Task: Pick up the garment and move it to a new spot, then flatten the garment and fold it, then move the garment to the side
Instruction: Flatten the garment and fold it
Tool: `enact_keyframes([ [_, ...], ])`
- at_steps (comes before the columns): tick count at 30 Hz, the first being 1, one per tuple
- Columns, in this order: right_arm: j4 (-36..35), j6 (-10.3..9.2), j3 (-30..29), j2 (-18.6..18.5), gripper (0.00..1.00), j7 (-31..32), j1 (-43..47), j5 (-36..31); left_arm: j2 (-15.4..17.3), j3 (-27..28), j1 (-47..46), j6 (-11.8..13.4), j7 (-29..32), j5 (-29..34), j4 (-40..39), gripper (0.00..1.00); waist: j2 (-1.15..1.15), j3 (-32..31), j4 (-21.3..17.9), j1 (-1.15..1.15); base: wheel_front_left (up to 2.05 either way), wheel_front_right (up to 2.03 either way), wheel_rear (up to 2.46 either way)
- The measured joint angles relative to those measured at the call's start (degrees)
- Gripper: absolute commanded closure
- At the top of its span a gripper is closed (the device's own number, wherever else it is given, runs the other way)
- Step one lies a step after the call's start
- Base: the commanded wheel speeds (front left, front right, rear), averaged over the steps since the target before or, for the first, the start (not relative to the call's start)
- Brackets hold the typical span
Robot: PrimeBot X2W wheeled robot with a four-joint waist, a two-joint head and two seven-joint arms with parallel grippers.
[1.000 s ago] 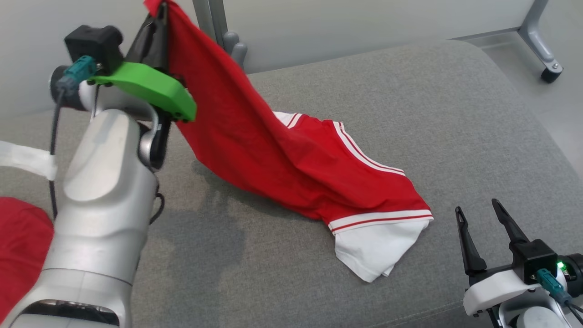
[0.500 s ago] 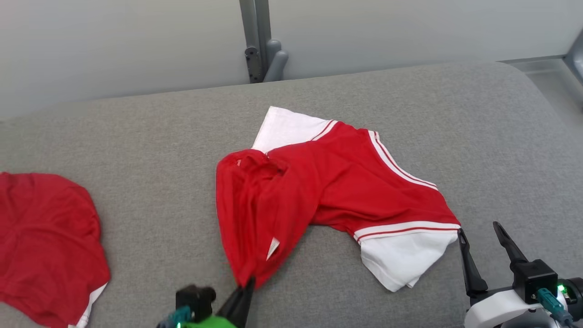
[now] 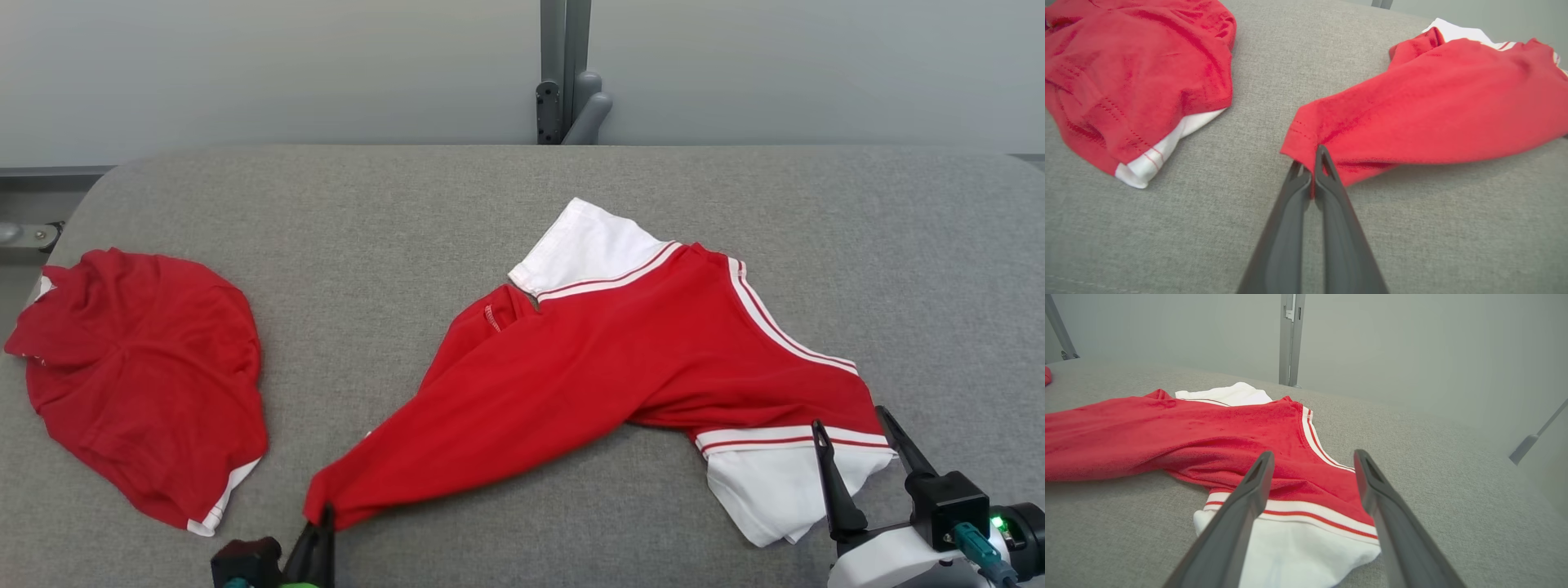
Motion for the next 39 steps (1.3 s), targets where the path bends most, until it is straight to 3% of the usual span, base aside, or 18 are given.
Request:
enact_keyframes([
  [3,0.0,0.0,0.2,0.1,0.0,0.0,0.0,0.0,-1.4,0.2,2.6,-4.1,0.0,1.8,-2.6,1.0,0.0,-0.1,0.3,0.0,0.0,0.0,0.0],
  [6,0.2,0.0,0.3,0.2,0.0,0.0,0.1,0.0,-3.0,-1.6,3.9,-7.4,0.0,3.5,-4.5,0.69,0.0,0.2,0.1,0.0,0.0,0.0,0.0],
  [9,0.1,0.0,0.3,0.3,0.0,0.0,0.1,0.0,-3.9,-5.9,4.4,-9.3,0.0,4.4,-4.4,0.49,0.0,0.9,-0.2,0.0,0.0,0.0,0.0],
  [12,0.2,0.0,0.6,0.4,0.0,0.0,-0.2,0.0,-4.1,-9.8,4.5,-9.9,0.4,2.6,-1.3,0.07,0.0,1.6,-0.8,0.0,0.0,0.0,0.0],
  [13,0.2,0.0,0.7,0.5,0.0,0.0,-0.3,0.0,-3.8,-11.0,4.3,-9.9,0.6,1.9,-0.5,0.0,0.0,1.8,-1.1,0.0,0.0,0.0,0.0],
  [23,-0.2,0.0,0.4,0.3,0.0,0.0,-1.2,0.0,-0.6,-8.2,1.3,-9.3,6.8,-5.7,1.8,0.0,0.0,1.9,-5.7,0.0,0.0,0.0,0.0],
  [31,-0.5,0.0,-0.3,0.5,0.0,0.0,-1.1,0.0,1.4,-7.3,2.0,-8.6,13.6,-9.1,-10.4,0.0,0.0,1.4,-9.0,0.0,0.0,0.0,0.0],
  [39,-0.7,0.0,-0.4,1.0,0.0,0.0,-2.0,0.0,1.8,-7.6,1.4,-6.9,15.5,-8.6,-17.1,0.0,0.0,2.9,-10.3,0.0,0.0,0.0,0.0],
])
